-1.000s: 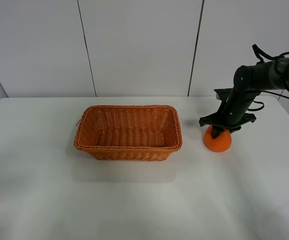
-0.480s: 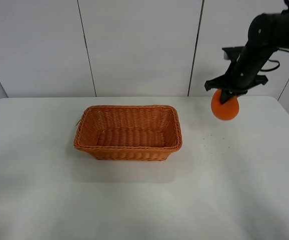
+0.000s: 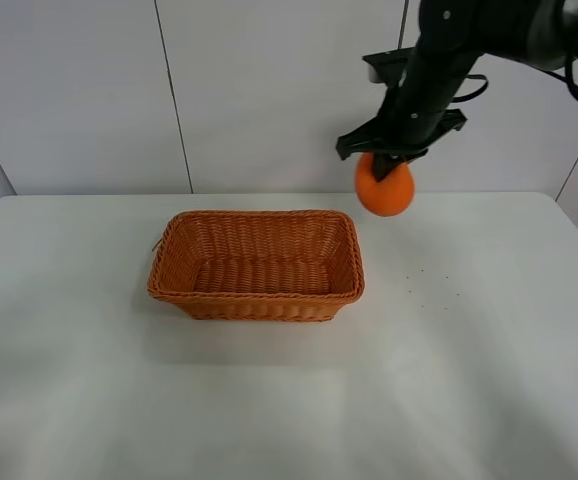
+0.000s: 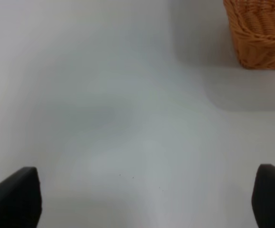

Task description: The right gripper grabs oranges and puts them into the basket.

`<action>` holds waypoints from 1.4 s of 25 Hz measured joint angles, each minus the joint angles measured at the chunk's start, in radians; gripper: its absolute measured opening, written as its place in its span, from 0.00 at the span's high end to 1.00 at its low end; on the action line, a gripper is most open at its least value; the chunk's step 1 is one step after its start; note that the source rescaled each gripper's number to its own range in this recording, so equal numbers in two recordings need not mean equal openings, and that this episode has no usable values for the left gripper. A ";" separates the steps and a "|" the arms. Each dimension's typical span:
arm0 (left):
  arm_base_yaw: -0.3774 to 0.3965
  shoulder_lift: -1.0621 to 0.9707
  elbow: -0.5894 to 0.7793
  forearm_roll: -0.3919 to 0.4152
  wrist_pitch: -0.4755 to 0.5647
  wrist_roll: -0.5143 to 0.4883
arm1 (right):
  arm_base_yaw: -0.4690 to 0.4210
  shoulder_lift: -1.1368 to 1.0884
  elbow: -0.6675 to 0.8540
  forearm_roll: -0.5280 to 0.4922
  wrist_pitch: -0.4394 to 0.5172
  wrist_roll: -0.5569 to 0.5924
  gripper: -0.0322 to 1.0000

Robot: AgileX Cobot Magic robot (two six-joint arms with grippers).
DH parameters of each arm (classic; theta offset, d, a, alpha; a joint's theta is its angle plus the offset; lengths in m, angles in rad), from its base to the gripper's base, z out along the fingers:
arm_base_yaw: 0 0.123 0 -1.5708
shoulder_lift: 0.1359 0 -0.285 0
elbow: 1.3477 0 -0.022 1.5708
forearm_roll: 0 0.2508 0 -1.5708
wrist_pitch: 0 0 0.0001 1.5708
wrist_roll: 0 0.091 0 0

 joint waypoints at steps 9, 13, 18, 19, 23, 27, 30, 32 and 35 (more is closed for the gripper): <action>0.000 0.000 0.000 0.000 0.000 0.000 | 0.245 0.116 -0.007 0.005 -0.210 0.038 0.96; 0.000 0.000 0.000 0.000 0.000 0.000 | 0.265 0.239 -0.007 0.007 -0.310 0.053 0.96; 0.000 0.000 0.000 0.000 0.000 0.000 | 0.264 0.314 -0.004 0.023 -0.354 0.077 0.61; 0.000 0.000 0.000 0.000 0.000 0.000 | 0.264 0.314 -0.004 0.025 -0.354 0.077 0.44; 0.000 0.000 0.000 0.000 0.000 0.000 | 0.264 0.306 -0.005 0.025 -0.359 0.077 0.06; 0.000 0.000 0.000 0.000 0.000 0.000 | 0.264 0.274 -0.059 0.027 -0.287 0.073 0.00; 0.000 0.000 0.000 0.000 0.000 0.000 | 0.263 0.253 -0.164 0.027 -0.145 0.058 0.00; 0.000 0.000 0.000 0.000 0.000 0.000 | 0.257 0.246 -0.245 0.027 -0.039 0.038 0.00; 0.000 0.000 0.000 0.000 0.000 0.000 | 0.229 0.242 -0.326 0.029 0.065 0.018 0.00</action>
